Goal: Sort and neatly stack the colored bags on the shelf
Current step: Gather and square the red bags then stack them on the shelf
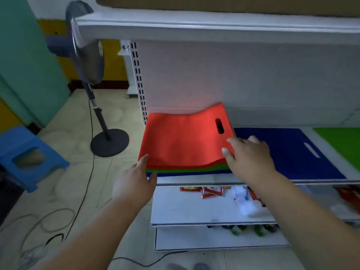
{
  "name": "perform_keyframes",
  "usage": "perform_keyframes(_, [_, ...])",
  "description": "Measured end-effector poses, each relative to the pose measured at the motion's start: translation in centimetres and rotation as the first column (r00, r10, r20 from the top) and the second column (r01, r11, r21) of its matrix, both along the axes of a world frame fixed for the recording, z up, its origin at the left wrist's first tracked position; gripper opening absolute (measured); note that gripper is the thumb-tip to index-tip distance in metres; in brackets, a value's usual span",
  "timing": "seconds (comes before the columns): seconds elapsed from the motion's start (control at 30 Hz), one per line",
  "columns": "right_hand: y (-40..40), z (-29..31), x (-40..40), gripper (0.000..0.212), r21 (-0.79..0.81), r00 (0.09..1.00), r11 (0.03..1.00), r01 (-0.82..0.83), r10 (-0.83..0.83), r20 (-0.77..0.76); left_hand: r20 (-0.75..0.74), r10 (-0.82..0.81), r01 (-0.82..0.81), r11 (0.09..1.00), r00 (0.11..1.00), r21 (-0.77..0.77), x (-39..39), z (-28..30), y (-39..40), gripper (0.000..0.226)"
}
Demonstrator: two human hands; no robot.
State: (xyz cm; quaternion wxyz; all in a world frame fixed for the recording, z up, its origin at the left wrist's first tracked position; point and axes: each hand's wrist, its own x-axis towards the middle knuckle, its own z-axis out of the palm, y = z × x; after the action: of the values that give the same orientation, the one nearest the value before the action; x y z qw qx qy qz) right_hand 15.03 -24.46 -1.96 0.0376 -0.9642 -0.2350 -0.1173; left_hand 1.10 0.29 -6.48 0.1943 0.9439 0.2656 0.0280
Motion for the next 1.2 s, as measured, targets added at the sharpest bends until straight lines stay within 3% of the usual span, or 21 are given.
perform_keyframes(0.17, [0.1,-0.8,-1.3,0.031,0.053,0.995,0.997,0.058,-0.062,0.077,0.12,0.022,-0.024,1.0,0.993,0.014,-0.9,-0.4,1.8,0.037])
perform_keyframes(0.23, [0.0,-0.7,-2.0,0.025,0.106,0.995,0.993,0.055,-0.063,0.073,0.194,0.054,-0.045,0.998,0.979,-0.05,-0.5,-0.4,2.6,0.028])
perform_keyframes(0.4, [-0.4,-1.0,-4.1,0.022,0.389,0.994,0.916,0.096,-0.107,0.007,0.229,0.142,-0.126,0.989,0.963,-0.084,0.9,1.2,3.9,0.018])
perform_keyframes(0.5, [-0.2,-1.0,-4.3,0.034,0.452,0.948,0.842,0.293,-0.192,-0.255,0.244,0.185,-0.136,0.969,0.952,-0.208,1.0,1.9,4.3,0.005])
perform_keyframes(0.57, [0.4,-0.5,-4.2,0.039,0.501,0.88,0.78,0.375,-0.131,-0.456,0.2,0.169,-0.1,0.944,0.965,-0.315,1.1,1.9,4.5,0.016])
perform_keyframes(0.67, [0.7,-0.3,-3.7,0.037,0.542,0.835,0.758,0.363,-0.007,-0.55,0.112,0.147,-0.071,0.859,0.983,-0.507,1.1,1.5,5.2,0.031])
perform_keyframes(0.77, [-0.4,-0.8,-3.9,0.035,0.507,0.816,0.812,0.29,0.068,-0.575,0.085,0.117,-0.06,0.867,0.989,-0.495,0.4,1.3,5.2,0.038])
perform_keyframes(0.83, [-1.5,-1.1,-4.5,0.034,0.52,0.866,0.818,0.245,0.057,-0.497,0.119,0.11,-0.048,0.899,0.987,-0.435,-0.2,1.2,4.5,0.036])
perform_keyframes(0.97, [-4.4,-0.7,-5.9,0.038,0.516,0.986,0.846,0.13,-0.056,-0.156,0.279,0.106,-0.018,0.953,0.955,-0.302,-0.8,1.1,1.2,0.025])
perform_keyframes(1.2, [-17.2,0.9,-5.8,0.036,0.552,0.964,0.817,0.166,-0.253,0.084,0.499,-0.059,0.198,0.953,0.865,-0.23,3.5,3.6,-11.5,0.032])
